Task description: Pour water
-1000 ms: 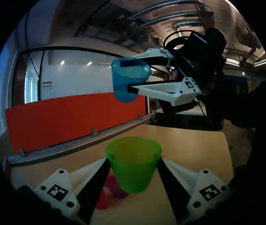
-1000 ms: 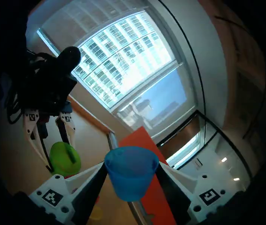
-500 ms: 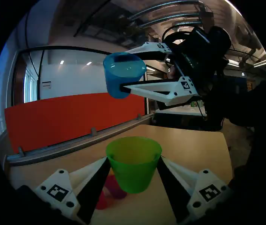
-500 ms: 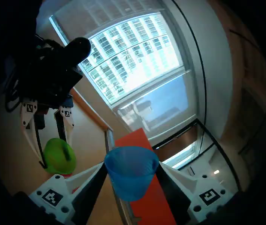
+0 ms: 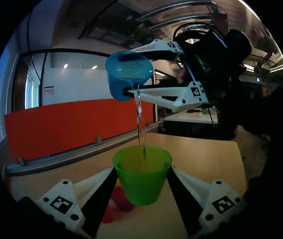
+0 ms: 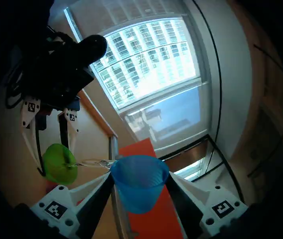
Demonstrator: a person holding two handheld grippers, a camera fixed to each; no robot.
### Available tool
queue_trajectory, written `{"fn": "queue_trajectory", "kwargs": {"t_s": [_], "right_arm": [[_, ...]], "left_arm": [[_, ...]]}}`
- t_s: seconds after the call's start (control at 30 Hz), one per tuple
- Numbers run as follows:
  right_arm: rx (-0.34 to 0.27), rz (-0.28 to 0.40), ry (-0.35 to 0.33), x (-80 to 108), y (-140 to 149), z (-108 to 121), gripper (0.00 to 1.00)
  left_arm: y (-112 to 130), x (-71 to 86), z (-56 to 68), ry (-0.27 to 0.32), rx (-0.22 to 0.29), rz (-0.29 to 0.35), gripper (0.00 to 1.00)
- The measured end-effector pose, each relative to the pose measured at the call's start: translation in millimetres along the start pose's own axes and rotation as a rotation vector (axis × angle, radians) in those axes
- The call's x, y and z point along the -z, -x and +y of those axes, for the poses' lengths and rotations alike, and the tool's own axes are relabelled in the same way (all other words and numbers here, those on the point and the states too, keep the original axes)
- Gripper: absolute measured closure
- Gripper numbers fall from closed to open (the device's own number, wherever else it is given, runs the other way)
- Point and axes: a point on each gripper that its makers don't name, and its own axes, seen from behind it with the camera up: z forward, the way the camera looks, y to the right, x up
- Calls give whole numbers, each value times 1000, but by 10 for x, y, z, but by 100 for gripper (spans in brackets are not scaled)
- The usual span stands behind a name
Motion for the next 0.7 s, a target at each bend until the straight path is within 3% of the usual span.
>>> {"fn": "queue_trajectory", "kwargs": {"t_s": [0.7], "right_arm": [[70,-2,14,-20,-8,40,10]], "left_arm": [[-5,-19,5,3,-7,-3,16]]}}
